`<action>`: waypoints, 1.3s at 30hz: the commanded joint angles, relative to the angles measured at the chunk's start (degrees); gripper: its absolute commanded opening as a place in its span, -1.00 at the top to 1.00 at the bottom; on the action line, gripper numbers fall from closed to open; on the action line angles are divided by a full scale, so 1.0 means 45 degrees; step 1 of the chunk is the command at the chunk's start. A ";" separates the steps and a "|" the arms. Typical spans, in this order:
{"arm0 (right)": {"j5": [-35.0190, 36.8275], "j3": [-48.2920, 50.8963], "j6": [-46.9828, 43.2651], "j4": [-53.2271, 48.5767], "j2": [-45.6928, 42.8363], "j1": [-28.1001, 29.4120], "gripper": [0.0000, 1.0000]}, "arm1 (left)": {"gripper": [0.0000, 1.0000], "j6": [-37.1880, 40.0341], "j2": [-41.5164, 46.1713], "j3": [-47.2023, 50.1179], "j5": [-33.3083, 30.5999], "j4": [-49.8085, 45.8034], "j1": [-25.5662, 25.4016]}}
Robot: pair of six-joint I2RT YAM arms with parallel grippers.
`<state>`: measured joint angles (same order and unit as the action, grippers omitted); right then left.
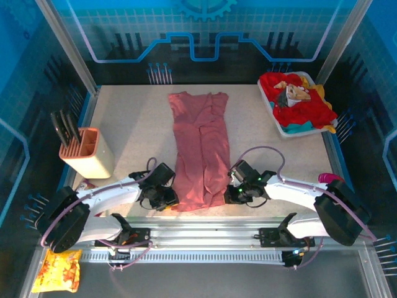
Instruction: Fold and stack the t-shirts
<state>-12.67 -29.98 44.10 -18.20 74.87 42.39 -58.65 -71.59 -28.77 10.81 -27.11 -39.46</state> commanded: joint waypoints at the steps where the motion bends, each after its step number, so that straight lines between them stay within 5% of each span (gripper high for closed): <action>1: -0.0327 0.0181 0.0322 0.0147 -0.0185 0.0196 0.85 | 0.51 -0.0206 -0.0570 0.0169 0.0234 0.2044 -0.0274; 11: 0.0406 0.0931 0.1936 -0.0976 -0.1869 0.0435 1.00 | 0.92 -0.0738 -0.0575 0.0020 0.0006 0.2336 -0.1018; 35: 0.1254 -0.0362 0.1639 -0.2675 -0.3055 0.0412 1.00 | 1.00 -0.1452 0.1022 -0.0189 -0.0302 0.1711 -0.1260; 39: 0.1176 -0.0285 0.1533 -0.2551 -0.2872 0.0277 1.00 | 0.50 -0.1350 0.0926 -0.0044 -0.0331 0.1648 -0.1250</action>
<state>-7.88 -30.48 52.07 -27.59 61.84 43.83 -64.23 -67.75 -28.77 9.28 -18.96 -44.77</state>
